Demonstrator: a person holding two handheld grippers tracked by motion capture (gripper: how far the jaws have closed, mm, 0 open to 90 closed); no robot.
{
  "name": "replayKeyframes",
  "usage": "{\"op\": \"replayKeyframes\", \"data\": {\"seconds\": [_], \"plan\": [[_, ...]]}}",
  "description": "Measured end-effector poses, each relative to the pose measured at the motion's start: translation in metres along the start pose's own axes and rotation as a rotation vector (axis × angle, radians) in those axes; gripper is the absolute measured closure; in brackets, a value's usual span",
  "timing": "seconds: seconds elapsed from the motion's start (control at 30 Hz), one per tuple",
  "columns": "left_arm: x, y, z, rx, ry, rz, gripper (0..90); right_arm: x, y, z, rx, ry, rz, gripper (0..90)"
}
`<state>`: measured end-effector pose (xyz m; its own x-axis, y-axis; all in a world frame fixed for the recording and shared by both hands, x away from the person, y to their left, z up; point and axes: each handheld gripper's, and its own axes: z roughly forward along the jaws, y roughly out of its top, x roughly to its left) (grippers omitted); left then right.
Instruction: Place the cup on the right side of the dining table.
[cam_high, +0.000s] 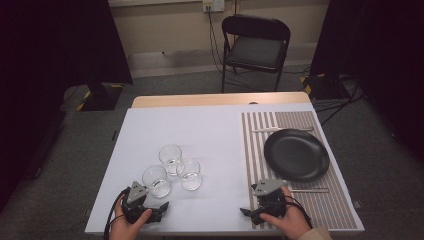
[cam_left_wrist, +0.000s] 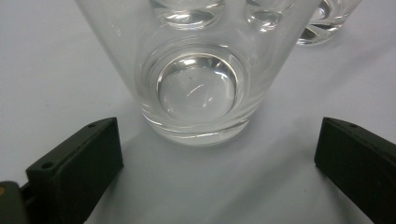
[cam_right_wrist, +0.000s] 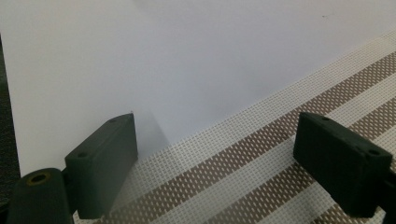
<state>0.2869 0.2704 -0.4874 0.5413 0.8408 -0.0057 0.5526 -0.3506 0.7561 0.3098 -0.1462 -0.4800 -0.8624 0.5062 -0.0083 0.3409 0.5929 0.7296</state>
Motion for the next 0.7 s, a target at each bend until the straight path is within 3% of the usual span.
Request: {"op": "replayKeyframes", "data": {"seconds": [0.3, 0.43, 0.5, 0.7], "plan": [[0.000, 0.000, 0.000, 0.000, 0.000, 0.000, 0.1, 0.000, 0.002, 0.000, 0.012, 0.002, 0.005, 12.8], [0.000, 0.000, 0.000, -0.004, -0.001, 0.000, 0.1, 0.000, 0.008, 0.001, 0.055, -0.001, -0.009, 13.7], [0.000, 0.000, 0.000, -0.005, 0.000, 0.000, 0.1, 0.002, 0.015, 0.001, 0.069, 0.025, -0.010, 14.4], [0.000, -0.001, 0.000, -0.007, 0.001, -0.001, 0.1, 0.006, 0.024, 0.005, 0.082, 0.039, -0.032, 14.4]]}}
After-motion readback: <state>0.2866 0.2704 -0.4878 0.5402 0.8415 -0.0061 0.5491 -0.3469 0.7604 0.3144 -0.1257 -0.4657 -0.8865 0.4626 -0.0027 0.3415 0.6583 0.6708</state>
